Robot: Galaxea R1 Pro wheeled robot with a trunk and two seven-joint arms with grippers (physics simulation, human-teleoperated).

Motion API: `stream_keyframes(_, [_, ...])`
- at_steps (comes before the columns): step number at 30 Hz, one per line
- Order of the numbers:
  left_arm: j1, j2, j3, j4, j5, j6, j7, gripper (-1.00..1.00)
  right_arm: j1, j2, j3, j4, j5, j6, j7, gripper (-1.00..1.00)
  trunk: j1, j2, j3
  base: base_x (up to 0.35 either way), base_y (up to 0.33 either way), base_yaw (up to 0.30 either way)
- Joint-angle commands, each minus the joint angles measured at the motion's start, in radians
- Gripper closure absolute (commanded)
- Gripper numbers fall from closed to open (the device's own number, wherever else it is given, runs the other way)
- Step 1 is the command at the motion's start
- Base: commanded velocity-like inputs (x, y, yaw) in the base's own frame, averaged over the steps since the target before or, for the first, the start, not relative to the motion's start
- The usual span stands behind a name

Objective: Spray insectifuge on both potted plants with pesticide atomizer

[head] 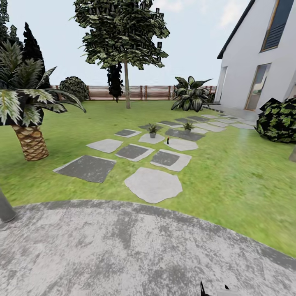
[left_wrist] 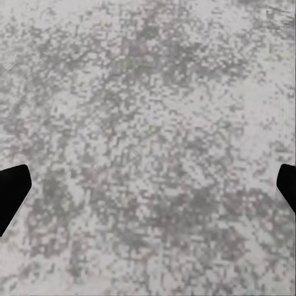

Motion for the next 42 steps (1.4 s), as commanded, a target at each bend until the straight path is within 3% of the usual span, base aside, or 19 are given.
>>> stream_keyframes(1, [-0.001, 0.000, -0.002, 0.001, 0.010, -0.003, 0.000, -1.00, -0.001, 0.000, 0.001, 0.001, 0.002, -0.002, -0.003, -1.00, 0.000, 0.000, -0.001, 0.339, 0.000, 0.000])
stream_keyframes(42, [-0.001, 0.002, 0.000, 0.001, 0.010, -0.003, 0.000, -1.00, -0.001, 0.000, 0.001, 0.001, 0.002, -0.002, -0.003, -1.00, 0.000, 0.000, -0.001, 0.339, 0.000, 0.000])
